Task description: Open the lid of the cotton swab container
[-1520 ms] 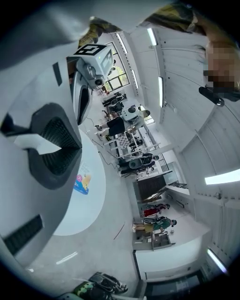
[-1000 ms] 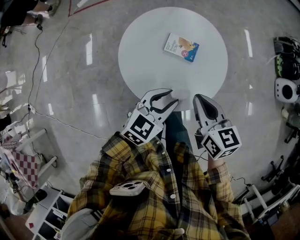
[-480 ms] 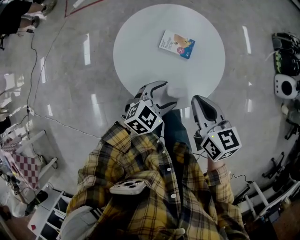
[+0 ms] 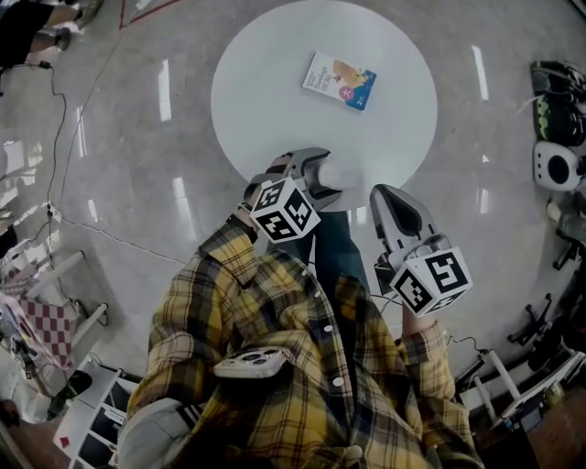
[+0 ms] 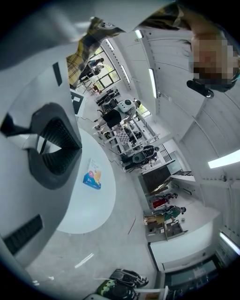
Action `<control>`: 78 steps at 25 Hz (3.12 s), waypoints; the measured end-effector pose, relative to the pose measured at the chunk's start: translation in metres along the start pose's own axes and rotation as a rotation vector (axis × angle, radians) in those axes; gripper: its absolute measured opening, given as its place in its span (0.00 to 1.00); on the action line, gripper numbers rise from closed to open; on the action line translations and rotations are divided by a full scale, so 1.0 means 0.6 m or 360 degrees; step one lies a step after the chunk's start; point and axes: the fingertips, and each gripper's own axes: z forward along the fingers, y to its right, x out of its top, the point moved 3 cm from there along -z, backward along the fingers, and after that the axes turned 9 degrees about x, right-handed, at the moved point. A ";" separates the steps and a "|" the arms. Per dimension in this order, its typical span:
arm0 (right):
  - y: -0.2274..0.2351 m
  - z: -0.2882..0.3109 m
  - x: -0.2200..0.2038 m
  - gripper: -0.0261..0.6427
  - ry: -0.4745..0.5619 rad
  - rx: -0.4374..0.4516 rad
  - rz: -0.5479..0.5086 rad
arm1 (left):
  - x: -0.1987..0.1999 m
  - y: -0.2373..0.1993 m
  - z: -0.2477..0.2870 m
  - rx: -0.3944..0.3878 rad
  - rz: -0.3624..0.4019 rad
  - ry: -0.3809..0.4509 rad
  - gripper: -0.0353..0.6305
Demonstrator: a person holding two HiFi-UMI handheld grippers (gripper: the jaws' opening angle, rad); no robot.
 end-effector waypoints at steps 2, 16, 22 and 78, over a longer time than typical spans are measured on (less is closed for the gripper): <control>0.001 -0.001 -0.001 0.06 -0.0004 0.0001 0.0004 | -0.001 -0.001 0.004 -0.0003 0.0023 -0.0008 0.55; -0.002 0.005 -0.001 0.06 -0.0033 0.0045 0.0012 | 0.004 -0.009 0.009 0.0053 0.0041 0.0010 0.46; 0.001 0.004 0.001 0.06 -0.0038 0.0038 0.0013 | 0.003 -0.009 0.008 0.0038 0.0045 0.0008 0.45; -0.184 -0.065 0.284 0.06 0.0134 0.0585 -0.0581 | 0.299 -0.007 -0.303 0.0182 -0.0170 0.0058 0.44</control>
